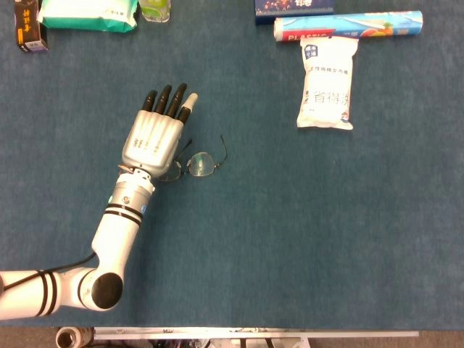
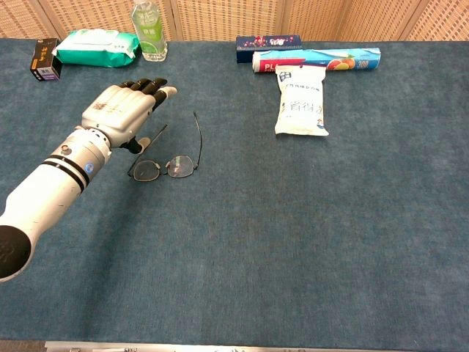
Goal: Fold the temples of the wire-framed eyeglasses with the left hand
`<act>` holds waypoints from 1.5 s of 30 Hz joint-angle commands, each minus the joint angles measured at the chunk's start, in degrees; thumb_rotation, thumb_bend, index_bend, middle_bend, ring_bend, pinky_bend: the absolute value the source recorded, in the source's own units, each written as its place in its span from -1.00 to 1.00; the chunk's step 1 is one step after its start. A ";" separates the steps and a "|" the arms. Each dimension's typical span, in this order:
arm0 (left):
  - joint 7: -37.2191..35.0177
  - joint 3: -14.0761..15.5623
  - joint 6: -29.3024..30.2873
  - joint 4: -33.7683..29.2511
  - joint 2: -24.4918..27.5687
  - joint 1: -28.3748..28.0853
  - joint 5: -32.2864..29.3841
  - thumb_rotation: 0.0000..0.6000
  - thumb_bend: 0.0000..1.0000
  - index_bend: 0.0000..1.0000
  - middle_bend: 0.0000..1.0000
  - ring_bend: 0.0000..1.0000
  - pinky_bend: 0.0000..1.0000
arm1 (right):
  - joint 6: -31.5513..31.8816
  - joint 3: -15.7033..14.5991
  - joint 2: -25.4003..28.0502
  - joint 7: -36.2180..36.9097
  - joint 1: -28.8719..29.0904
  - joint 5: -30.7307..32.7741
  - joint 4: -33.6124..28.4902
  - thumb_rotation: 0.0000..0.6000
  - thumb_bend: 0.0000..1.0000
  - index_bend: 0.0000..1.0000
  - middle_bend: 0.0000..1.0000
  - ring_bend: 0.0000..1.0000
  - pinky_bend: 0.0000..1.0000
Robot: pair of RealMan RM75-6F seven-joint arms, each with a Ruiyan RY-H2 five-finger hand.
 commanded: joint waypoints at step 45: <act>-12.61 -1.31 -0.97 6.81 -3.17 3.51 7.04 1.00 -0.34 -1.00 -1.00 -1.00 -0.80 | 3.99 -0.07 2.87 1.55 -2.02 -2.56 -2.27 1.00 -0.06 -0.06 -0.25 -0.54 -0.17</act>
